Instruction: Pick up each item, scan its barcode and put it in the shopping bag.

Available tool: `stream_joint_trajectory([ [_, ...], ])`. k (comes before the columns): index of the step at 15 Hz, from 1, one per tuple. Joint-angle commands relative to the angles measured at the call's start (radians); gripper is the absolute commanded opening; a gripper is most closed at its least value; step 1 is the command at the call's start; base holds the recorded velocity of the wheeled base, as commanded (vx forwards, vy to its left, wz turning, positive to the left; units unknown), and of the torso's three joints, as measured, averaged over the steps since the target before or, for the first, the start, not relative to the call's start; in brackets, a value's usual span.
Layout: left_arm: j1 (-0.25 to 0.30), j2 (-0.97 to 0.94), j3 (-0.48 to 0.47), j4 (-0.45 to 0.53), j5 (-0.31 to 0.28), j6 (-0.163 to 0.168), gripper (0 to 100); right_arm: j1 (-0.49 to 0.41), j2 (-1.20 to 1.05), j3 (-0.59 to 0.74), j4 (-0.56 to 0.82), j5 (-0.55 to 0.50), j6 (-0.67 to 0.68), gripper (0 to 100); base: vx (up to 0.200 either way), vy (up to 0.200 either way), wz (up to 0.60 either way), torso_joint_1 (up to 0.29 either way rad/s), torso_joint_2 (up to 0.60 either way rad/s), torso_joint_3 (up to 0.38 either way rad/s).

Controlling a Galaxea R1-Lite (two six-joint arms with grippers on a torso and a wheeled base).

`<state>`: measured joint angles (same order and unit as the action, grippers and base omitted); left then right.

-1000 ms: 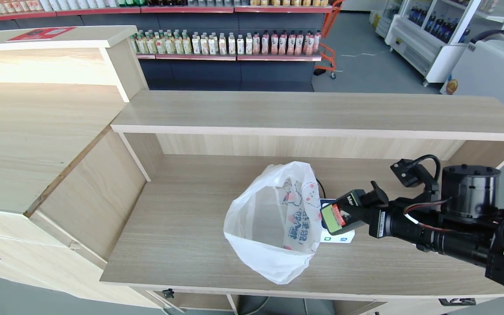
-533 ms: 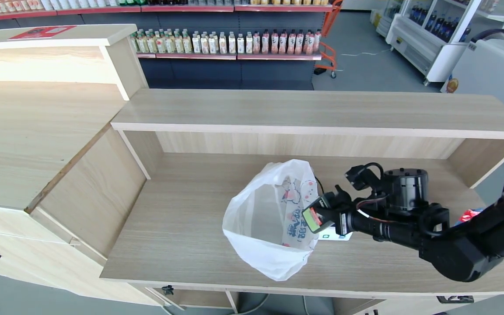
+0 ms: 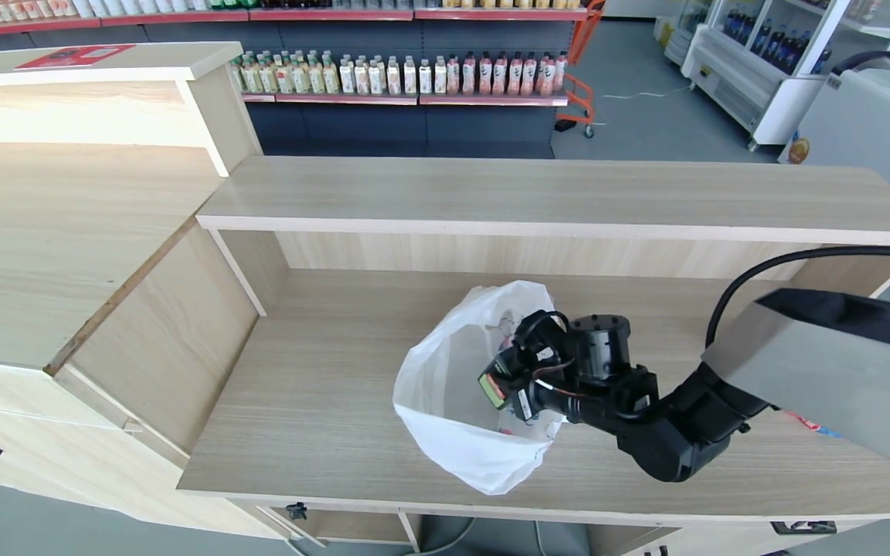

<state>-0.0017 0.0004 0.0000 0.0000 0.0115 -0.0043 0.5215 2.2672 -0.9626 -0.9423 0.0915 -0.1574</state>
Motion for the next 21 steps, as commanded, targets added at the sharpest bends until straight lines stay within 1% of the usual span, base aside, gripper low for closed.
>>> stream_joint_trajectory([
  [1, 0.000, 0.000, 0.000, 0.000, 0.001, 0.000, 100, 0.009, 0.081, -0.028, -0.003, -0.007, -0.010, 0, 0.000, 0.000, 0.00, 0.000, 0.00, 0.000],
  [4, 0.000, 0.000, 0.000, 0.000, 0.001, 0.000, 100, 0.009, 0.109, -0.058, -0.027, -0.027, -0.019, 0, 0.000, 0.000, 0.00, 0.000, 0.00, 0.000],
  [5, 0.000, 0.000, 0.000, 0.000, 0.001, 0.000, 100, 0.009, 0.107, -0.061, -0.030, -0.026, -0.014, 100, 0.000, 0.000, 0.00, 0.000, 0.00, 0.000],
  [6, 0.000, 0.000, 0.000, 0.000, 0.001, 0.000, 100, 0.009, 0.104, -0.064, -0.032, -0.026, -0.008, 100, 0.000, 0.000, 0.00, 0.000, 0.00, 0.000],
  [7, 0.000, 0.000, 0.000, 0.000, 0.001, 0.000, 100, 0.009, 0.087, -0.070, -0.035, -0.024, 0.030, 100, 0.000, 0.000, 0.00, 0.000, 0.00, 0.000],
  [8, 0.000, 0.000, 0.000, 0.000, 0.001, 0.000, 100, 0.009, 0.038, -0.073, -0.032, -0.018, 0.111, 100, 0.000, 0.000, 0.00, 0.000, 0.00, 0.000],
  [9, 0.000, 0.000, 0.000, 0.000, 0.001, 0.000, 100, 0.009, 0.012, -0.073, -0.027, -0.016, 0.151, 100, 0.000, 0.000, 0.00, 0.000, 0.00, 0.000],
  [10, 0.000, 0.000, 0.000, 0.000, 0.001, 0.000, 100, 0.006, -0.091, -0.064, 0.008, -0.012, 0.271, 100, 0.000, 0.000, 0.00, 0.000, 0.00, 0.000],
  [11, 0.000, 0.000, 0.000, 0.000, 0.001, 0.000, 100, 0.000, -0.189, -0.039, 0.060, -0.010, 0.348, 100, 0.000, 0.000, 0.00, 0.000, 0.00, 0.000],
  [12, 0.000, 0.000, 0.000, 0.000, 0.001, 0.000, 100, -0.028, -0.291, 0.016, 0.106, -0.009, 0.404, 100, 0.000, 0.000, 0.00, 0.000, 0.00, 0.000],
  [13, 0.000, 0.000, 0.000, 0.000, 0.001, 0.000, 100, -0.049, -0.354, 0.058, 0.131, -0.007, 0.421, 100, 0.000, 0.000, 0.00, 0.000, 0.00, 0.000],
  [14, 0.000, 0.000, 0.000, 0.000, 0.001, 0.000, 100, -0.101, -0.522, 0.177, 0.178, 0.002, 0.421, 100, 0.000, 0.000, 0.00, 0.000, 0.00, 0.000],
  [15, 0.000, 0.000, 0.000, 0.000, 0.001, 0.000, 100, -0.117, -0.563, 0.209, 0.191, 0.002, 0.420, 100, 0.000, 0.000, 0.00, 0.000, 0.00, 0.000],
  [16, 0.000, 0.000, 0.000, 0.000, 0.001, 0.000, 100, -0.172, -0.727, 0.321, 0.255, -0.001, 0.409, 100, 0.000, 0.000, 0.00, 0.000, 0.00, 0.000],
  [17, 0.000, 0.000, 0.000, 0.000, 0.001, 0.000, 100, -0.209, -0.850, 0.403, 0.330, -0.016, 0.384, 100, 0.000, 0.000, 0.00, 0.000, 0.00, 0.000],
  [18, 0.000, 0.000, 0.000, 0.000, 0.001, 0.000, 100, -0.245, -0.940, 0.458, 0.392, -0.039, 0.369, 100, 0.000, 0.000, 0.00, 0.000, 0.00, 0.000],
  [19, 0.000, 0.000, 0.000, 0.000, 0.001, 0.000, 100, -0.264, -1.009, 0.504, 0.435, -0.061, 0.361, 100, 0.000, 0.000, 0.00, 0.000, 0.00, 0.000],
  [20, 0.000, 0.000, 0.000, 0.000, 0.001, 0.000, 100, -0.301, -1.161, 0.631, 0.499, -0.104, 0.360, 100, 0.000, 0.000, 0.00, 0.000, 0.00, 0.000],
  [21, 0.000, 0.000, 0.000, 0.000, 0.001, 0.000, 100, -0.322, -1.247, 0.716, 0.510, -0.119, 0.358, 100, 0.000, 0.000, 0.00, 0.000, 0.00, 0.000],
])
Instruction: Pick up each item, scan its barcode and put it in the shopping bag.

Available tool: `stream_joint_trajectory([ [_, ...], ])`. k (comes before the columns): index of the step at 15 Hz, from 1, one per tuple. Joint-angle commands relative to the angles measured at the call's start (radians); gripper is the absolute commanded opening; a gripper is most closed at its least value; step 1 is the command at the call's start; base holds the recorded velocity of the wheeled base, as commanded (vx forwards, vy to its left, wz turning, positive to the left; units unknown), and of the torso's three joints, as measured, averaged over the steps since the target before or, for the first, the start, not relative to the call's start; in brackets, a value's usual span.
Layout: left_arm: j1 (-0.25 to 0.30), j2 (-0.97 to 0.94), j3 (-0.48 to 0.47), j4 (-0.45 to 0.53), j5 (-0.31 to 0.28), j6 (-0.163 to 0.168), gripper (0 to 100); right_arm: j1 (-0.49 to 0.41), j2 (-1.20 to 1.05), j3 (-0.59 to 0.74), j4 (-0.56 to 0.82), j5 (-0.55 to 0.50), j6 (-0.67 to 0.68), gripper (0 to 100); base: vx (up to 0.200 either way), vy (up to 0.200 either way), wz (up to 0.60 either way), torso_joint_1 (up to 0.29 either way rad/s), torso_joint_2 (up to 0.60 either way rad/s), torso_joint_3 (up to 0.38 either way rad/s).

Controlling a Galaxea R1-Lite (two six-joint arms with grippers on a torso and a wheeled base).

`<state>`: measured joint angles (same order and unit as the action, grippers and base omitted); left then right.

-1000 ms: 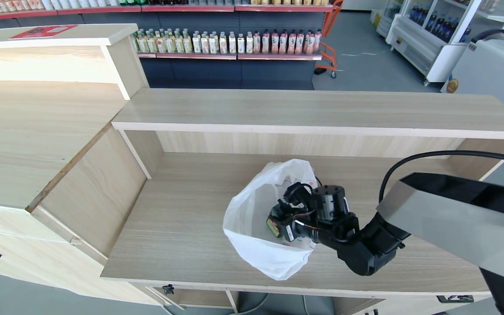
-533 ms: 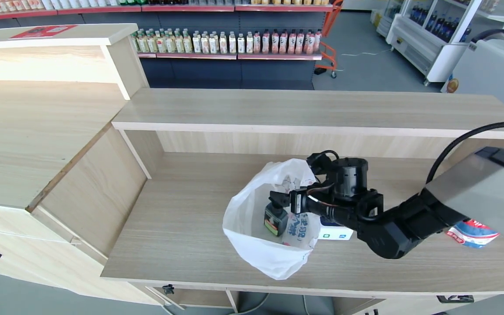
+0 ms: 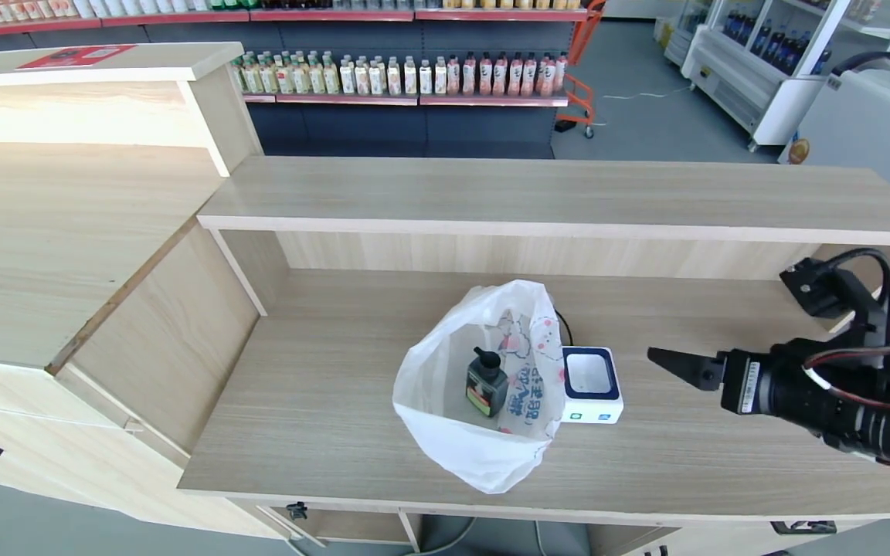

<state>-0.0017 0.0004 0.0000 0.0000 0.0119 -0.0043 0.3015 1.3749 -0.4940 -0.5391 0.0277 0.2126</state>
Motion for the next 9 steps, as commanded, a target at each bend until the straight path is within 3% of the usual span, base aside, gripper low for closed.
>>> stream_joint_trajectory([
  [1, 0.000, 0.000, 0.000, 0.000, 0.000, 0.000, 100, -0.119, -0.455, 0.324, 0.116, -0.057, -0.013, 100, 0.000, 0.000, 0.00, 0.000, 0.00, 0.000],
  [6, 0.000, 0.000, 0.000, 0.000, 0.000, 0.000, 100, -0.248, -0.809, 0.419, 0.323, -0.022, -0.094, 100, 0.000, 0.000, 0.00, 0.000, 0.00, 0.000],
  [9, 0.000, 0.000, 0.000, 0.000, 0.000, 0.000, 100, -0.303, -0.999, 0.494, 0.338, -0.022, -0.142, 100, 0.000, 0.000, 0.00, 0.000, 0.00, 0.000],
])
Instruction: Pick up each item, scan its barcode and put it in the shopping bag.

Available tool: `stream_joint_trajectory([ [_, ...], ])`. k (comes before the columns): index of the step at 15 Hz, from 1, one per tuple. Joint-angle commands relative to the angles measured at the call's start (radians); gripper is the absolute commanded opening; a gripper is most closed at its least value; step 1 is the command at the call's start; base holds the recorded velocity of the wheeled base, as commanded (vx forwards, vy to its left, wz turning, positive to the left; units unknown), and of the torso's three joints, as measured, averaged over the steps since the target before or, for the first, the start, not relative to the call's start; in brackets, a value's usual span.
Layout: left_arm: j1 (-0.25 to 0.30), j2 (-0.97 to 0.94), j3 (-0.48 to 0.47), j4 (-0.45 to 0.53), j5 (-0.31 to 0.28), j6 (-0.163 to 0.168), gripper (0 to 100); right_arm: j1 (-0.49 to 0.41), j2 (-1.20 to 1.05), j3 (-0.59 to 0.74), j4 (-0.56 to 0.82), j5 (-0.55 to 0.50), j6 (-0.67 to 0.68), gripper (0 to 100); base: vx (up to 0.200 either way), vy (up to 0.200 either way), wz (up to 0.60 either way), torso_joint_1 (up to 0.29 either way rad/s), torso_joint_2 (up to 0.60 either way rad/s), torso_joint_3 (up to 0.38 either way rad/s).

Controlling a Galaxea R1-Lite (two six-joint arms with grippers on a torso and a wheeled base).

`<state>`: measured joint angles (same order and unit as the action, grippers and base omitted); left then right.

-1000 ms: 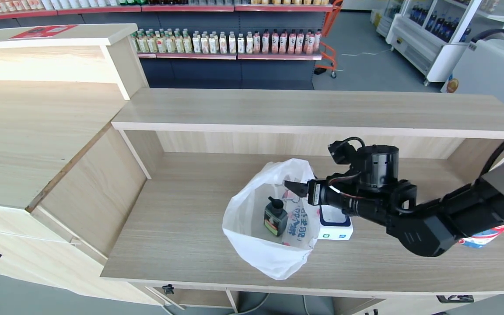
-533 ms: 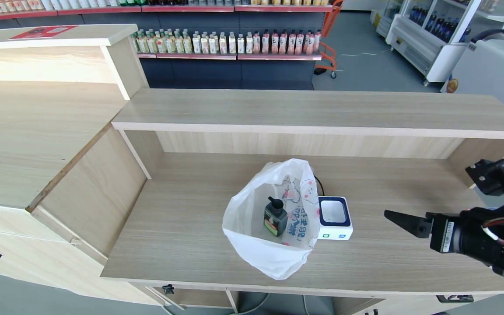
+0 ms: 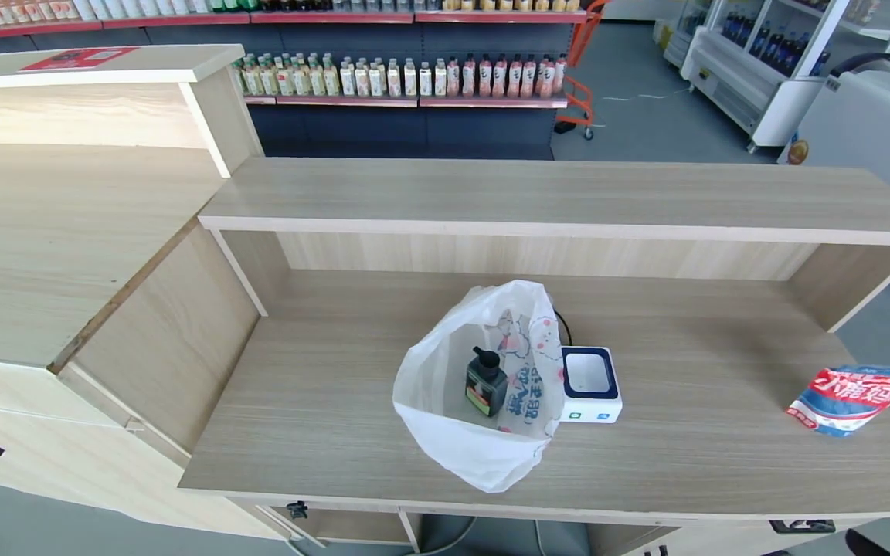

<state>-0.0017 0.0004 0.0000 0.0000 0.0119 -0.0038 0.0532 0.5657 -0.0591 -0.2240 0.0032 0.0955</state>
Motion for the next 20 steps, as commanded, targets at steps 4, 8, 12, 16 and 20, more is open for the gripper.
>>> stream_joint_trajectory([
  [4, 0.000, 0.000, 0.000, 0.000, 0.000, -0.001, 100, -0.046, -0.432, 0.058, 0.229, 0.003, -0.068, 100, 0.000, 0.000, 0.00, 0.000, 0.00, 0.000],
  [8, 0.000, 0.000, 0.000, 0.000, 0.000, -0.001, 100, -0.049, -0.543, 0.059, 0.223, 0.001, -0.073, 100, 0.000, 0.000, 0.00, 0.000, 0.00, 0.000],
  [12, 0.000, 0.000, 0.000, 0.000, 0.000, -0.004, 100, -0.050, -0.566, 0.059, 0.224, 0.001, -0.077, 100, 0.000, -0.050, 0.00, 0.002, 0.00, -0.001],
  [16, 0.000, 0.000, 0.000, 0.000, 0.002, -0.005, 100, -0.050, -0.566, 0.059, 0.224, 0.001, -0.083, 100, 0.000, -0.200, 0.00, 0.000, 0.00, -0.001],
  [20, 0.000, 0.000, 0.000, 0.000, 0.003, -0.012, 100, -0.050, -0.566, 0.059, 0.224, 0.001, -0.086, 100, 0.000, -0.200, 0.00, 0.007, 0.00, 0.000],
])
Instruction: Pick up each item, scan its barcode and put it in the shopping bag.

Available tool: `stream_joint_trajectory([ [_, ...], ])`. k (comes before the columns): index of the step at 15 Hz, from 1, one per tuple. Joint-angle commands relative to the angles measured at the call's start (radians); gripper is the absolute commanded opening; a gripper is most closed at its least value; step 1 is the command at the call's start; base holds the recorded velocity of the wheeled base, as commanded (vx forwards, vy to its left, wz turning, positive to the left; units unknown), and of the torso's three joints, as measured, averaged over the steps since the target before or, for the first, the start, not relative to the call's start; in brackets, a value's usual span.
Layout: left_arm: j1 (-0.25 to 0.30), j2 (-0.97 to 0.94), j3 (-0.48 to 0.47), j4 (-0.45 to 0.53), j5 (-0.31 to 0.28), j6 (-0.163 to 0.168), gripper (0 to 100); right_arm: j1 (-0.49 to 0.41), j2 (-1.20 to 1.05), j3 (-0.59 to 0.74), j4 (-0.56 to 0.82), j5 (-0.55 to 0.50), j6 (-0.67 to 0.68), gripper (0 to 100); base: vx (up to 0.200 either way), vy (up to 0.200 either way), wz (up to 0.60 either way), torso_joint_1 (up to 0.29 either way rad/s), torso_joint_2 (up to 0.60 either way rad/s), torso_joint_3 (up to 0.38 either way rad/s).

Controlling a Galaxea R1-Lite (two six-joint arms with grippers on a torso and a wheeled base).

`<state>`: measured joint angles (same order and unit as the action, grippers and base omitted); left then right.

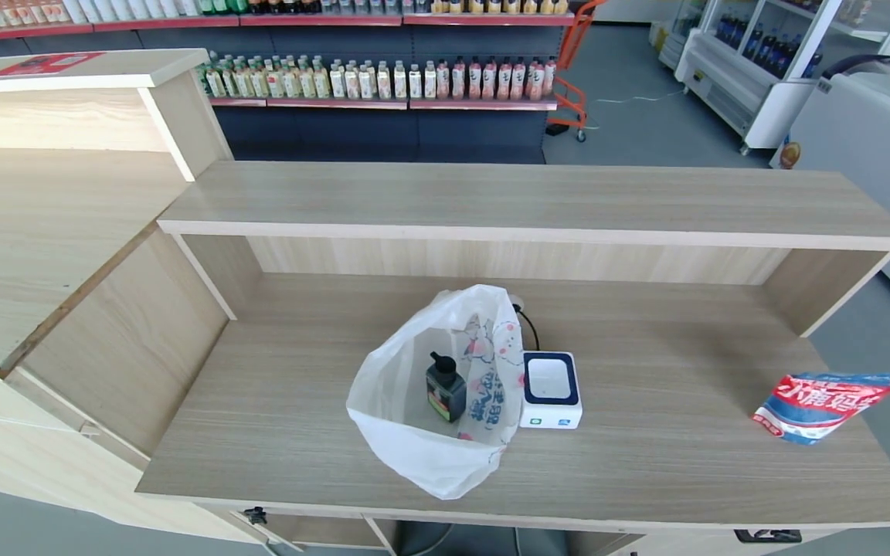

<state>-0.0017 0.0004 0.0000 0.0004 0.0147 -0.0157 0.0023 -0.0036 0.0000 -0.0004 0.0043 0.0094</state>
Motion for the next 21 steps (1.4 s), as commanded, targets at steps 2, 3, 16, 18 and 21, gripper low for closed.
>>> stream_joint_trajectory([
  [2, 0.000, 0.000, 0.000, 0.000, 0.001, -0.001, 100, 0.001, 0.004, 0.000, 0.000, 0.000, 0.000, 100, 0.000, -0.200, 0.00, 0.005, 0.00, -0.002],
  [3, 0.000, 0.000, 0.000, 0.000, 0.001, 0.000, 100, 0.001, 0.004, 0.000, 0.000, 0.000, 0.000, 100, 0.000, -0.200, 0.00, -0.002, 0.00, 0.002],
  [16, 0.000, 0.000, 0.000, 0.000, -0.001, 0.007, 100, 0.001, 0.424, -0.370, 0.063, 0.020, 0.167, 100, 0.000, -0.169, 0.00, 0.001, 0.00, 0.002],
  [18, 0.000, 0.000, 0.000, 0.000, -0.001, 0.008, 100, -0.019, 0.922, -0.767, 0.092, -0.073, 0.584, 100, 0.000, 0.000, 0.00, 0.000, 0.00, 0.000],
  [21, 0.000, 0.000, 0.000, 0.000, -0.002, 0.007, 100, -0.048, 1.343, -1.115, 0.319, -0.182, 0.923, 100, 0.000, 0.000, 0.00, 0.000, 0.00, 0.000],
])
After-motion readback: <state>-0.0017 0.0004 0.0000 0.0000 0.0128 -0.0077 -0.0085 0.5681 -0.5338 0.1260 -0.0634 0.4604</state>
